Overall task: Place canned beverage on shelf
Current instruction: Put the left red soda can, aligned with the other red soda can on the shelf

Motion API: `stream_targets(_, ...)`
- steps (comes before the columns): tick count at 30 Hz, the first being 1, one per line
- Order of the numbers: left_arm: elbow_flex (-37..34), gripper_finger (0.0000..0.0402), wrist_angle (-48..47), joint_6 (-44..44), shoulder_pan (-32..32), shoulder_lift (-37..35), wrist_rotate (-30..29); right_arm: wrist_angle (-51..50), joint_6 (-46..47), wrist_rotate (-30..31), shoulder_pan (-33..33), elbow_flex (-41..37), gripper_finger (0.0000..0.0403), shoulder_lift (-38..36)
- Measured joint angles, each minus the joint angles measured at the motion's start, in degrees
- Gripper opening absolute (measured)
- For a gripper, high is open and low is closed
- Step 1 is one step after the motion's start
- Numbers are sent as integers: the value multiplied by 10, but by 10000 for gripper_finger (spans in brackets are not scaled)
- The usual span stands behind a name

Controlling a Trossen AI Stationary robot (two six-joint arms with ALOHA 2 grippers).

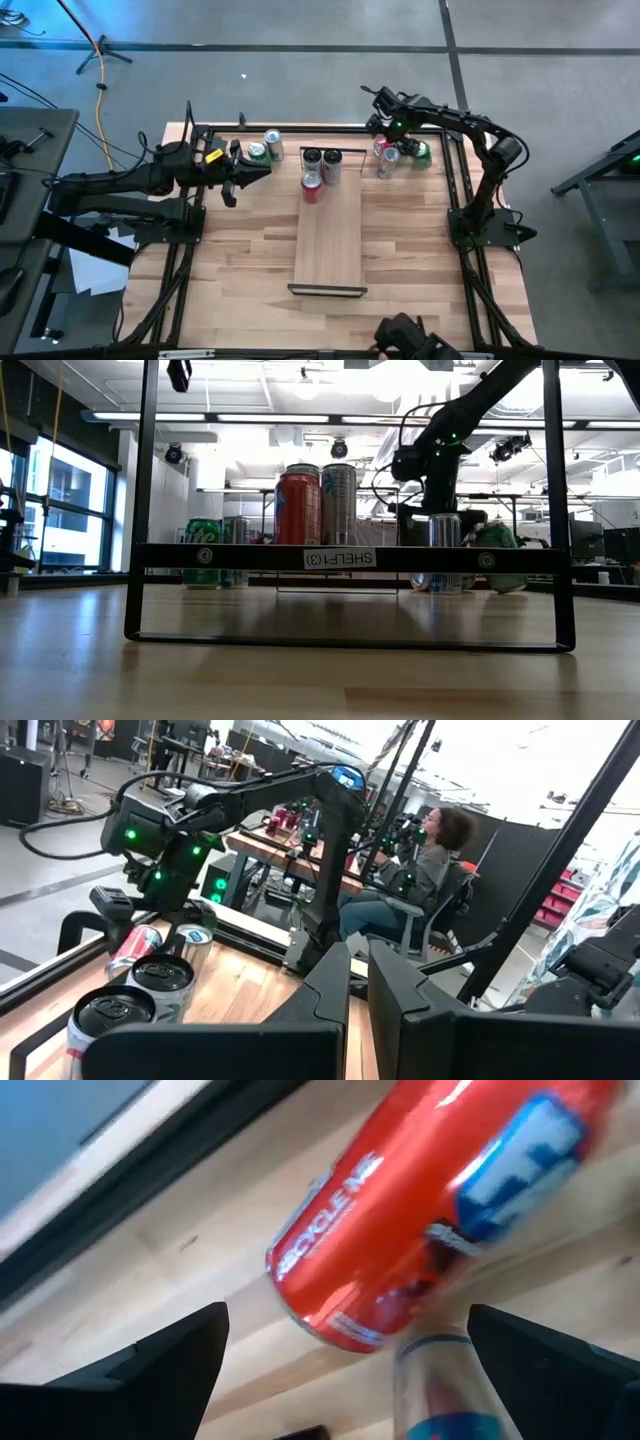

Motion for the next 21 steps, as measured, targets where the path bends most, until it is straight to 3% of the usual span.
stream_targets(21, 0, 3, -1, -29, 0, 0, 0, -17, -42, -5, -38, -16, 398, -10)
